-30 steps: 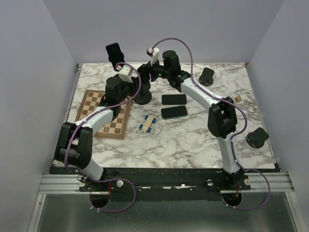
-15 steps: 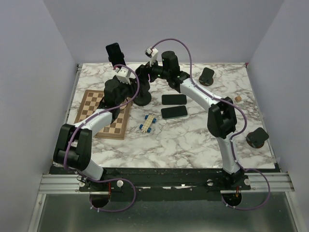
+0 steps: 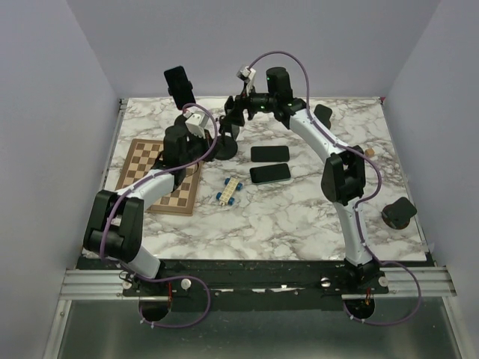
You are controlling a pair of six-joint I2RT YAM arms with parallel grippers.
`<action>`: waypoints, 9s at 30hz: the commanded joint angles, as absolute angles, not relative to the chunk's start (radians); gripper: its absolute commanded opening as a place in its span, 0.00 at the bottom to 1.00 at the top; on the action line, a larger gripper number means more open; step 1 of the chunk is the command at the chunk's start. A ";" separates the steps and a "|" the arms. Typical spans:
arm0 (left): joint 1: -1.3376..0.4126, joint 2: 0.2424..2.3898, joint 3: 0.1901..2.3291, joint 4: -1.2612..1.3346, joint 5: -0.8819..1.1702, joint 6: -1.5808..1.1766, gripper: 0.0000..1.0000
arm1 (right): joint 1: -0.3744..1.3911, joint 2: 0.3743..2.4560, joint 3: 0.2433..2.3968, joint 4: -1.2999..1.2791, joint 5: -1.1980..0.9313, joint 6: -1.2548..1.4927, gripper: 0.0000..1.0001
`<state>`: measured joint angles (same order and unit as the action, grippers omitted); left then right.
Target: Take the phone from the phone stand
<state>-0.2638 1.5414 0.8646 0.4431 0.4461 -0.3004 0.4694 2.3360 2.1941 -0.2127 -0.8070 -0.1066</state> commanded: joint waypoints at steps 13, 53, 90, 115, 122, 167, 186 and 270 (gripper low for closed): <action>-0.300 1.458 0.866 0.421 0.388 -0.339 0.53 | 0.446 2.357 2.113 -0.155 -0.559 0.078 0.01; -0.322 1.813 1.312 0.304 0.300 -0.227 0.54 | 0.448 2.374 2.171 -0.203 -0.588 0.141 0.01; -0.259 1.681 1.067 0.337 0.316 -0.287 0.00 | 0.384 2.386 2.149 -0.042 -0.399 0.094 0.01; -0.232 1.733 1.091 0.313 0.430 -0.295 0.00 | 0.393 2.421 2.270 -0.247 -1.093 0.026 0.01; -0.222 1.748 1.103 0.302 0.432 -0.291 0.00 | 0.408 2.435 2.320 -0.282 -1.153 0.040 0.01; -0.207 1.757 1.113 0.292 0.536 -0.287 0.00 | 0.465 2.333 2.113 0.373 -1.378 0.574 0.01; -0.207 1.715 1.118 0.270 0.499 -0.313 0.00 | 0.465 2.114 1.996 -0.020 -0.908 0.303 0.01; -0.154 1.072 1.060 0.018 0.403 -0.488 0.84 | 0.439 1.737 1.021 -0.678 0.056 1.833 0.19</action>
